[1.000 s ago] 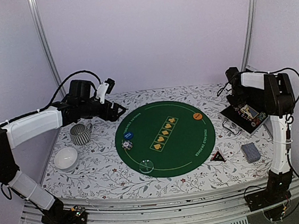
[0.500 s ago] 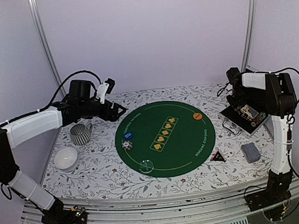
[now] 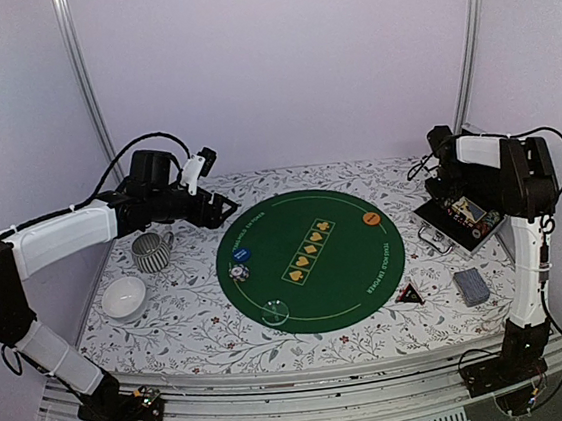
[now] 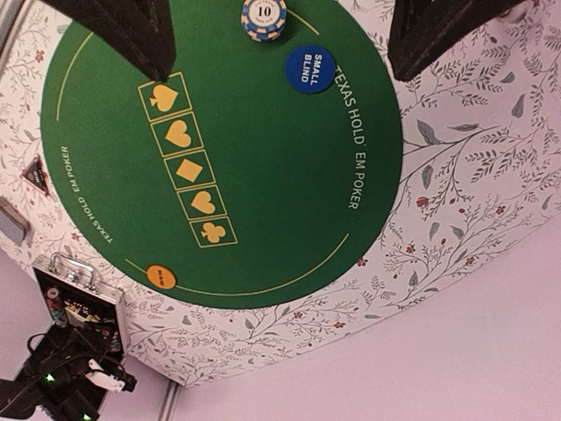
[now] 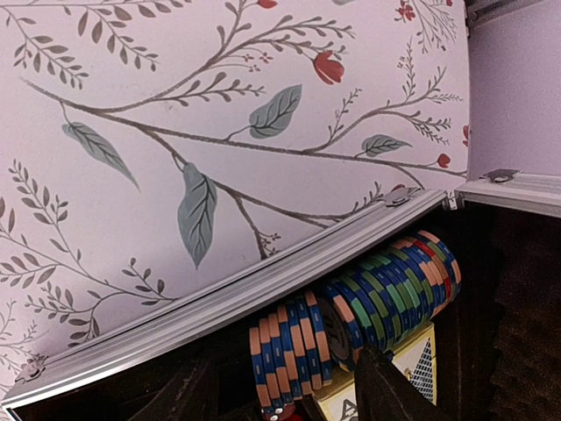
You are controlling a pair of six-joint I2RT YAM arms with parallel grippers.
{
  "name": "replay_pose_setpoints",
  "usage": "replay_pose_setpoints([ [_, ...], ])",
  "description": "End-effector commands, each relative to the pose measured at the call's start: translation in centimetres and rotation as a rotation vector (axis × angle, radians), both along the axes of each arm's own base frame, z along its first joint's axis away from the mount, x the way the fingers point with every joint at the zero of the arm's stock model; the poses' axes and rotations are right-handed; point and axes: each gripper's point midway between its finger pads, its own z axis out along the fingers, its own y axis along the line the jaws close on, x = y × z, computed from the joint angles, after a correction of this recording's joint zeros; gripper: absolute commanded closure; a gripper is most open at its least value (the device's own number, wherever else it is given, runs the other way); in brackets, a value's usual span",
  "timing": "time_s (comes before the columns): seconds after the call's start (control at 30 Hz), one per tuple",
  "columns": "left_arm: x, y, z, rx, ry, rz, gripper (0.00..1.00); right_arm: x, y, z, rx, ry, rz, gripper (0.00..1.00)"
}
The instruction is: Distribute texas hold em gaming equipment
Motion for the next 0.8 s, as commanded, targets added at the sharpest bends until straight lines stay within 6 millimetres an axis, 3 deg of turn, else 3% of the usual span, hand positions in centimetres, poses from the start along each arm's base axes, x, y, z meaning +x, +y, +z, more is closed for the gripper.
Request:
replay_pose_setpoints([
  [0.0,-0.1,0.5,1.1,-0.015,-0.031,-0.004,0.14,-0.1,1.1,-1.3,0.065,0.03,0.029,0.44],
  [0.13,-0.1,0.5,1.2,-0.015,-0.031,-0.002,0.14,-0.5,0.9,-1.9,0.066,0.05,0.026,0.46],
  [0.3,-0.1,0.5,1.2,-0.016,-0.031,-0.003,0.14,-0.9,2.7,-1.5,0.172,0.058,0.054,0.5],
  [0.4,-0.1,0.5,1.1,-0.016,-0.03,-0.004,0.14,-1.2,2.8,-1.1,0.176,0.052,0.047,0.5],
  [0.77,-0.2,0.3,1.2,-0.025,-0.026,-0.013,0.14,-1.1,0.1,-0.2,0.038,0.033,-0.025,0.5],
])
